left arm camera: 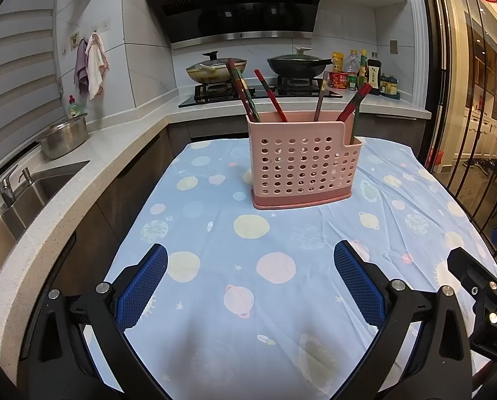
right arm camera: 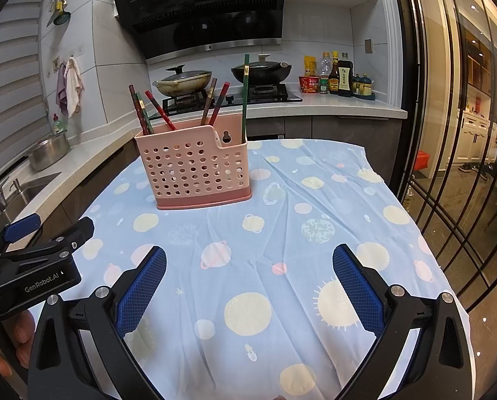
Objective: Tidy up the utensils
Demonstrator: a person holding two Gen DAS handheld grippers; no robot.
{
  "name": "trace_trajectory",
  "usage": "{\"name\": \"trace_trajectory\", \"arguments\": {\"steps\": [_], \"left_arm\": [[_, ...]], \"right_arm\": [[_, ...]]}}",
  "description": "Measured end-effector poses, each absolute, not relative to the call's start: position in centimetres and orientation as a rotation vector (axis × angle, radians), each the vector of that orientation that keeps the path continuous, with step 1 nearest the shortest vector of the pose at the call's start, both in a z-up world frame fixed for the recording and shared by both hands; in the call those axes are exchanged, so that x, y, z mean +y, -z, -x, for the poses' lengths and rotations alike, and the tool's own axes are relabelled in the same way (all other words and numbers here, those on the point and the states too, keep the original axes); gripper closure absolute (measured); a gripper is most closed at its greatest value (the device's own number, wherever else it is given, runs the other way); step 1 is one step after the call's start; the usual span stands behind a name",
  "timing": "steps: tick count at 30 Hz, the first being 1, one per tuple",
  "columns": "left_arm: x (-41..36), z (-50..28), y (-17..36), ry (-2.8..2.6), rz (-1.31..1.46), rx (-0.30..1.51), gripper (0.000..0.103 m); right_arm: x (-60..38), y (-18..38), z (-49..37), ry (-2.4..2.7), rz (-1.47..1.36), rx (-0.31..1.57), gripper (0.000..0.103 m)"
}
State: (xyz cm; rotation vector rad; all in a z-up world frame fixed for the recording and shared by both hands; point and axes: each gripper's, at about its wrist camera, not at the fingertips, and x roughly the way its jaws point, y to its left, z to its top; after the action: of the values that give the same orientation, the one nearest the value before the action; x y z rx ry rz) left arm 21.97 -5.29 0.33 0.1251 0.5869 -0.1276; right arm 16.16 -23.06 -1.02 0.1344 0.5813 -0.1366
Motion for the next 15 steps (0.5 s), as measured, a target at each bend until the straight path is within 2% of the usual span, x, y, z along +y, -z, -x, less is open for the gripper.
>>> {"name": "trace_trajectory", "arguments": {"steps": [15], "left_arm": [[-5.17,-22.0,-0.36,0.125,-0.126,0.587,0.007]], "right_arm": [[-23.01,0.94,-16.15,0.135,-0.132,0.582,0.006]]}}
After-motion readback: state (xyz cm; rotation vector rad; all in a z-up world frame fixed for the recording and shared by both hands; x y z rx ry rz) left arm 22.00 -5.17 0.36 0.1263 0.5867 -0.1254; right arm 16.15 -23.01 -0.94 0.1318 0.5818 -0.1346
